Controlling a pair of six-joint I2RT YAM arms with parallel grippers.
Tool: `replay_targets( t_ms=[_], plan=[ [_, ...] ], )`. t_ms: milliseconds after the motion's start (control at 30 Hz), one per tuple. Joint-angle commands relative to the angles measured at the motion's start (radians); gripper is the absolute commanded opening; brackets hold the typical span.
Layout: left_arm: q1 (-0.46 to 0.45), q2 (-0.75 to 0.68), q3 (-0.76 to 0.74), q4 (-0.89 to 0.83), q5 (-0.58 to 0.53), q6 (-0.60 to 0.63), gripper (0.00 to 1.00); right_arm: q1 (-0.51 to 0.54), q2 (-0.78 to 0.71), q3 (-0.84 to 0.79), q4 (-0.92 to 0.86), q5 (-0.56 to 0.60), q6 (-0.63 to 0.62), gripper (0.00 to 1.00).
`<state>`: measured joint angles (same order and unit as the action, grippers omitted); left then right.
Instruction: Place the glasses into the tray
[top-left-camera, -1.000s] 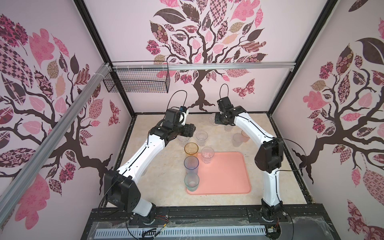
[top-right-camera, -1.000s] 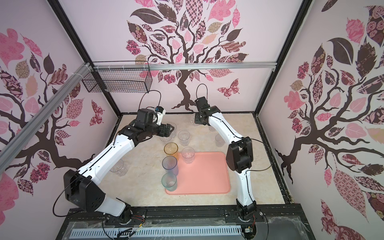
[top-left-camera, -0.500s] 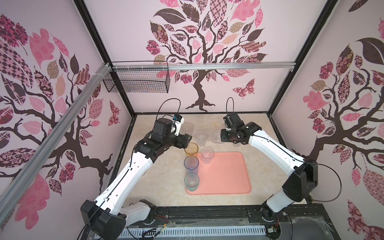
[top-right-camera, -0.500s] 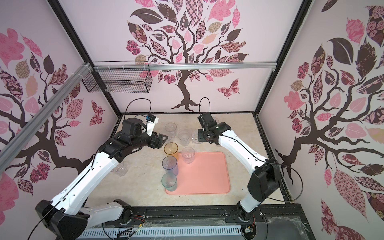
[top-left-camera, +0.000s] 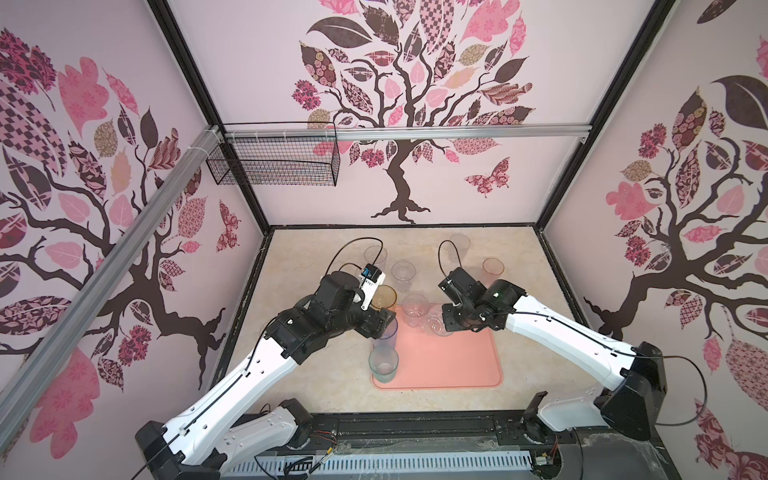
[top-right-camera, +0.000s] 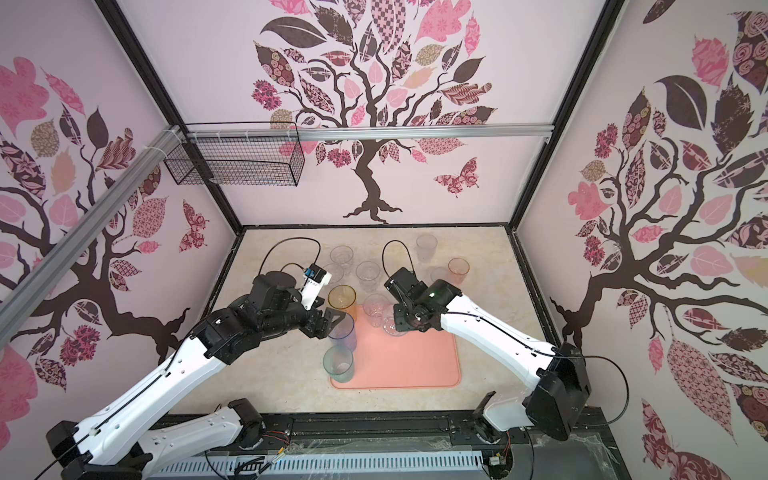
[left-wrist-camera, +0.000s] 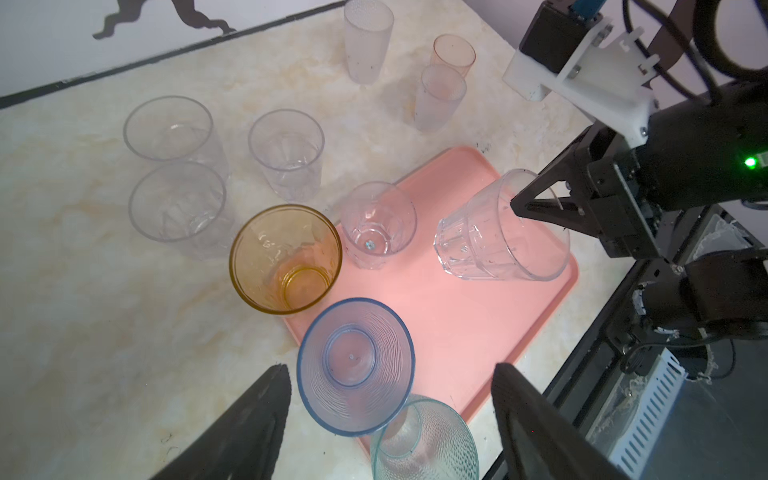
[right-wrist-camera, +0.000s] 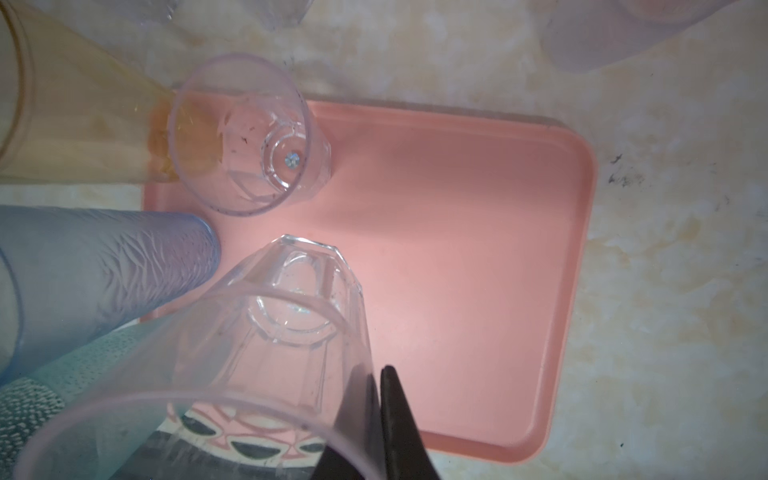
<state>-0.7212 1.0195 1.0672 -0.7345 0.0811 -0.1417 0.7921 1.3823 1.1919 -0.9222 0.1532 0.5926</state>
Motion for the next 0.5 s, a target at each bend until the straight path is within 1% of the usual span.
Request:
replay_targets(
  t_ms=[0,200,233,333,467],
  plan=[
    [-0.007,-0.017,-0.046,0.023,-0.033,-0.033,0.8,0.034,-0.004,-0.038,-0.015,-0.003,0.057,0.08],
    [-0.007,-0.035,-0.084,0.058,-0.079,-0.033,0.81,0.084,0.068,-0.046,0.024,0.002,0.065,0.1],
    [-0.007,-0.043,-0.092,0.066,-0.093,-0.037,0.81,0.088,0.087,-0.046,0.031,-0.007,0.062,0.1],
    [-0.006,-0.063,-0.116,0.073,-0.19,-0.056,0.82,0.092,0.135,-0.046,0.064,-0.034,0.051,0.1],
    [-0.005,-0.068,-0.124,0.065,-0.217,-0.05,0.84,0.098,0.196,-0.015,0.082,-0.059,0.038,0.1]
  ],
)
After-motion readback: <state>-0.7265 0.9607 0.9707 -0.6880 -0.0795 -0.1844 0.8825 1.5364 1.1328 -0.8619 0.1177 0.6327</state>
